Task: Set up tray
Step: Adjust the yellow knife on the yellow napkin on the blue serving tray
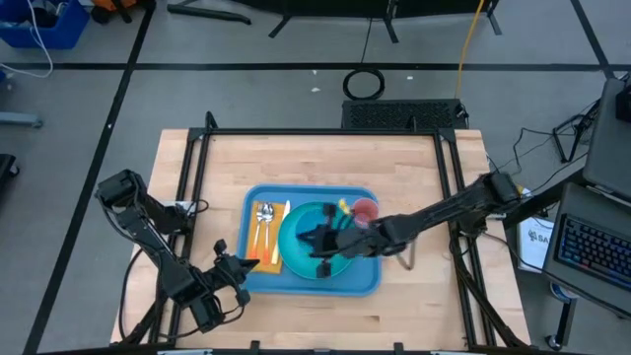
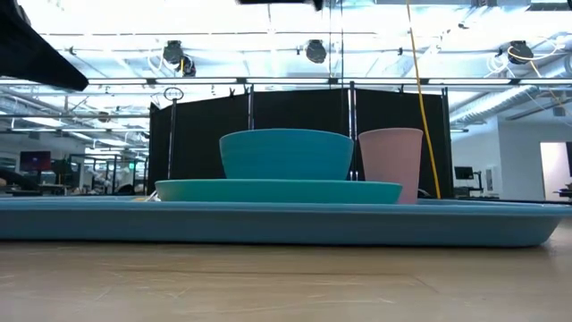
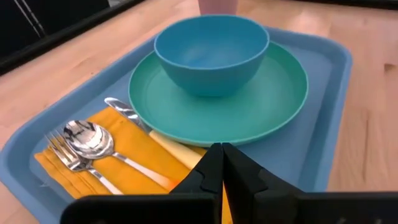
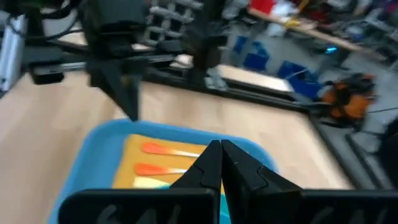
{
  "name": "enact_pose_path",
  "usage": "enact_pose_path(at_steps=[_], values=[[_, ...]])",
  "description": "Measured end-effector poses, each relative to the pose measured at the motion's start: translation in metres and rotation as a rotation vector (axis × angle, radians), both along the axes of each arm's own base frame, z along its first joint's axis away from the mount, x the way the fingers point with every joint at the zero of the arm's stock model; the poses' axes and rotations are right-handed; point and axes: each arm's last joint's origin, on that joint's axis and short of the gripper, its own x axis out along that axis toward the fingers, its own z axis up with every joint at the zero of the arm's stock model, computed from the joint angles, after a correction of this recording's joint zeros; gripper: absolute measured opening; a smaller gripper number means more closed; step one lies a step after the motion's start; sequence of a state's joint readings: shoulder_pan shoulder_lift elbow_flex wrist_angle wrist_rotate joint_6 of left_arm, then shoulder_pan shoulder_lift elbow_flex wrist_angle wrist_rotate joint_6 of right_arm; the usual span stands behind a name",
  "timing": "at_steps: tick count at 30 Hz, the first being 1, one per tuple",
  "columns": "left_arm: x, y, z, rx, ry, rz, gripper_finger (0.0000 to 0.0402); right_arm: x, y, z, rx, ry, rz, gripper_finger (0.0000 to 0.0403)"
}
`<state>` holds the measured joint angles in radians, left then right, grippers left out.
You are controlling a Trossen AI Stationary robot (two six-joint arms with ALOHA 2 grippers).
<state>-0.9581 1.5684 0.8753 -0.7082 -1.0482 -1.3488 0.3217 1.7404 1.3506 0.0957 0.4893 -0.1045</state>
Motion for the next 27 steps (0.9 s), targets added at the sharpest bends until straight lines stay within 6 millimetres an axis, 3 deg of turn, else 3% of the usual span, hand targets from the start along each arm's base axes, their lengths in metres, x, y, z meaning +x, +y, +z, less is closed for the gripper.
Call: enact_pose_path(at_steps=[5, 13, 19, 27], values=[[-0.004, -0.003, 0.001, 0.002, -0.029, -0.007, 0.0004, -0.060, -0.011, 0.024, 0.049, -0.109, -0.035, 0.0000], [-0.001, -0.002, 0.001, 0.003, -0.060, 0.011, 0.0020, -0.154, -0.035, -0.005, 0.236, -0.342, 0.010, 0.0000], [0.001, 0.001, 0.002, 0.013, -0.099, 0.036, 0.0004, -0.191, -0.048, -0.039, 0.275, -0.448, 0.054, 0.0000], [0.005, 0.005, 0.002, 0.012, -0.092, 0.061, 0.0027, -0.232, -0.065, -0.070, 0.390, -0.668, 0.055, 0.0000]])
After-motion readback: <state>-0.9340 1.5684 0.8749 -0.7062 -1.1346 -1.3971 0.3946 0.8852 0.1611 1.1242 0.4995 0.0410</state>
